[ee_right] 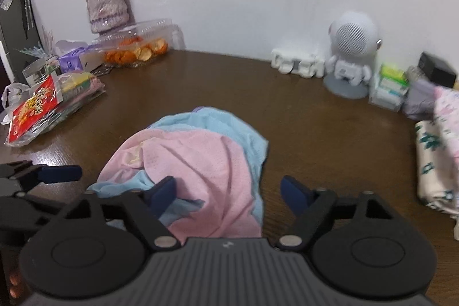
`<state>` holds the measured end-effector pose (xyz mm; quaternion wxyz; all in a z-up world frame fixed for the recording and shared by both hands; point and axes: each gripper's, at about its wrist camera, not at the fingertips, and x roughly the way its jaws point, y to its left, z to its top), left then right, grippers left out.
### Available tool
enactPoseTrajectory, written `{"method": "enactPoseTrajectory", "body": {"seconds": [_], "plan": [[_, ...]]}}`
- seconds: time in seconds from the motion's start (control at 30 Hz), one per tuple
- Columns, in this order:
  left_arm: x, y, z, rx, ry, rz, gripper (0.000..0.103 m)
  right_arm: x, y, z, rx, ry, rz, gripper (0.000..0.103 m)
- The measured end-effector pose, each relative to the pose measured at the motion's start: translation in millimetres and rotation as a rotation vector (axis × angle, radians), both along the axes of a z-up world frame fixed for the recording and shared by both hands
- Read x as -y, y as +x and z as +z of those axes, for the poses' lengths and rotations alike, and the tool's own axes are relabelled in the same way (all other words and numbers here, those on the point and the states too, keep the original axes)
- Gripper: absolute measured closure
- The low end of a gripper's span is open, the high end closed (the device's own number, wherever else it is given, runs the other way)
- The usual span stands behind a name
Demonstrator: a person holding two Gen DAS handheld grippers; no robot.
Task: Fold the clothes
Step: 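Move both tools toward the crumpled pink-and-blue garment, then grasp the garment edge with the left gripper while the right gripper grasps another edge, lift and shake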
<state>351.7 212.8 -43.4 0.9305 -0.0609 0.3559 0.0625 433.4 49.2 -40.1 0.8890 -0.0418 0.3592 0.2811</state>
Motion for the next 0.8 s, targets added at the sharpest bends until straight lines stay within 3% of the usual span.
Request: {"method": "enactPoseTrajectory", "body": {"seconds": [0.03, 0.1, 0.2, 0.27, 0.37, 0.43, 0.53, 0.7, 0.8], "plan": [[2.1, -0.7, -0.1, 0.002, 0.009, -0.012, 0.015, -0.9, 1.8, -1.6, -0.018, 0.013, 0.007, 0.03], [7.2, -0.9, -0.5, 0.004, 0.026, -0.045, 0.023, -2.5, 5.0, -4.6, -0.052, 0.041, 0.021, 0.057], [8.6, -2.3, 1.2, 0.019, -0.032, -0.117, 0.056, 2.0, 3.8, -5.3, -0.088, 0.103, 0.023, 0.09], [6.5, -4.3, 3.4, 0.025, -0.087, -0.128, 0.078, 7.8, 1.6, -3.1, -0.107, 0.156, 0.024, 0.093], [5.6, -8.2, 8.5, 0.038, -0.142, -0.128, 0.089, 22.9, -3.2, 5.0, -0.138, 0.261, 0.025, 0.096], [6.7, -12.7, 15.0, 0.062, -0.171, -0.15, 0.09, 36.7, -6.3, 12.6, -0.165, 0.345, 0.025, 0.097], [18.9, -28.8, 38.5, 0.131, -0.179, -0.2, 0.091, 60.2, -20.8, 36.8, -0.131, 0.427, 0.026, 0.098], [56.8, -72.6, 96.7, 0.256, -0.201, -0.341, 0.091, 120.6, -63.3, 100.7, 0.0, 0.532, 0.03, 0.098], [93.2, -109.5, 129.0, 0.306, -0.202, -0.479, 0.091, 166.4, -103.6, 141.5, 0.09, 0.536, 0.037, 0.099]]}}
